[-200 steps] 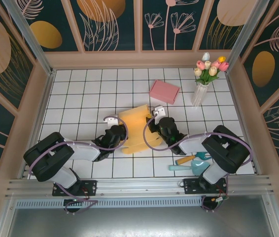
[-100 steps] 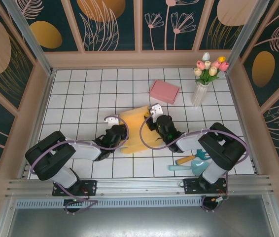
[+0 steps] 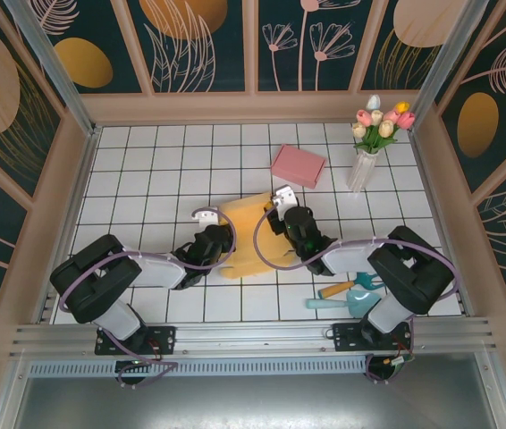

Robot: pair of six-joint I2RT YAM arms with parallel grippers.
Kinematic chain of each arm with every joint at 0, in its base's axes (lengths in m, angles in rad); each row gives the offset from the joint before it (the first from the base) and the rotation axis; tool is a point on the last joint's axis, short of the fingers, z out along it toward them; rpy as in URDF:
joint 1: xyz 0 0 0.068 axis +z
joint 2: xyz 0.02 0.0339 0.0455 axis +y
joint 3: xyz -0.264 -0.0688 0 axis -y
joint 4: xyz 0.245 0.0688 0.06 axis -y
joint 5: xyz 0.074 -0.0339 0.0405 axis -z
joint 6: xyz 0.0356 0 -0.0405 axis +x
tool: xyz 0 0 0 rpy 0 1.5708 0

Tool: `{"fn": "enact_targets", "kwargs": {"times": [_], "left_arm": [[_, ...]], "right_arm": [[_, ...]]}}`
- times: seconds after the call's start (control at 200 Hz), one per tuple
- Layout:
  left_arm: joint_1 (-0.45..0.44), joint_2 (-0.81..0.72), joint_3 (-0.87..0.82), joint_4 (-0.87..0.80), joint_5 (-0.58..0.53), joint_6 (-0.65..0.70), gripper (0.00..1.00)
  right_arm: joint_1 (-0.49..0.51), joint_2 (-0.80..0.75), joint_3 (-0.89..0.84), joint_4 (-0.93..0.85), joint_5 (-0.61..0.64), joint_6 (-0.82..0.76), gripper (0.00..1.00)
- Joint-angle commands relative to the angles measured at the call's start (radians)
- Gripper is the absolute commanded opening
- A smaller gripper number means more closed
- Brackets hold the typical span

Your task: Fold the paper box

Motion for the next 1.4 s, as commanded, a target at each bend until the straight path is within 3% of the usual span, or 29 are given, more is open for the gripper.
{"fn": "enact_targets", "kwargs": {"times": [0.0,0.2,0.345,0.43,0.505,0.646,0.796,1.021,1.226,1.396], "left_arm": [[-0.004,0.012,0.024,-0.001,-0.008,-0.008,0.00],[-0.004,0.011,0.022,-0.014,-0.038,-0.018,0.00],[-0.004,0.015,0.017,-0.015,-0.058,-0.024,0.00],[-0.004,0.028,0.024,-0.012,-0.059,-0.020,0.00],[-0.004,0.048,0.039,-0.015,-0.053,-0.012,0.00],[-0.004,0.083,0.078,-0.031,-0.071,0.018,0.00],[-0.003,0.080,0.104,-0.060,-0.114,0.077,0.00],[0.000,0.056,0.150,-0.112,-0.175,0.188,0.00],[0.000,-0.001,0.242,-0.187,0.040,0.499,0.00],[0.000,-0.016,0.418,-0.500,0.142,0.734,0.00]], "right_arm": [[0.008,0.037,0.047,0.002,0.130,-0.003,0.42],[0.030,0.115,0.106,-0.050,0.390,0.058,0.18],[0.032,0.140,0.120,-0.097,0.528,0.103,0.13],[0.038,0.124,0.102,-0.073,0.454,0.097,0.17],[0.046,0.098,0.077,-0.039,0.327,0.082,0.30],[0.052,0.027,0.038,-0.046,0.159,0.123,0.43],[0.052,-0.109,-0.022,-0.106,0.071,0.165,0.48],[0.052,-0.421,-0.075,-0.338,-0.003,0.233,0.52],[0.046,-0.692,-0.035,-0.566,-0.011,0.308,0.53],[0.041,-0.844,0.024,-0.733,0.000,0.345,0.53]]}}
